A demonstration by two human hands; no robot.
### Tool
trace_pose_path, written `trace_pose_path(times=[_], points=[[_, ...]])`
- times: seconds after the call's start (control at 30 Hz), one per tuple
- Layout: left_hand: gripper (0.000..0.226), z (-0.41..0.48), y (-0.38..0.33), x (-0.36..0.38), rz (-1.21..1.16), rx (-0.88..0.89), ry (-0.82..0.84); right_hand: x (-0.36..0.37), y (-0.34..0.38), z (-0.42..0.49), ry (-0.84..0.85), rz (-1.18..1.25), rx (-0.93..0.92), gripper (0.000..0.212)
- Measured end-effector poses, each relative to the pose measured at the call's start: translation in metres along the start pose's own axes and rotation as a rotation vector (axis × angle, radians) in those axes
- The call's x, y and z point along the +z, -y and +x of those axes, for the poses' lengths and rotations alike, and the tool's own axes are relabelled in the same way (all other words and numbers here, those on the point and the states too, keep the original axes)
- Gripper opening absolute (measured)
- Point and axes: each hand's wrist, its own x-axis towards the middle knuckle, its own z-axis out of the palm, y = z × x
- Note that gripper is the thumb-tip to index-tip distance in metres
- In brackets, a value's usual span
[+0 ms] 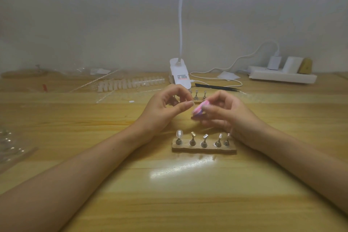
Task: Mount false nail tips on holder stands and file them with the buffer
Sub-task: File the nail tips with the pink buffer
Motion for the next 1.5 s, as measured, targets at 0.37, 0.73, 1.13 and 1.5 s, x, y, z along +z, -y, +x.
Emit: trace_pose_path(times=[0.37,0.73,1.13,1.5], points=[[0.016,0.0005,-0.0013,0.0019,0.015,-0.003,-0.009,0.0026,0.0007,0.0015,-0.037,0.033,-0.010,0.027],[0.017,0.0007,-0.0002,0.0016,0.006,-0.005,-0.010,0.0020,0.0018,0.0030,0.045,-0.058,0.035,0.028],[0.015,0.0005,-0.0001,0.0017,0.032,0.004,0.005,-0.0004,0.0022,0.0054,-0.044,0.051,0.028,0.032],[0.014,0.0006,0.0007,0.0020,0.038,0.004,0.003,0.0018,0.0022,0.0055,0.047,-0.052,0.074,0.030]])
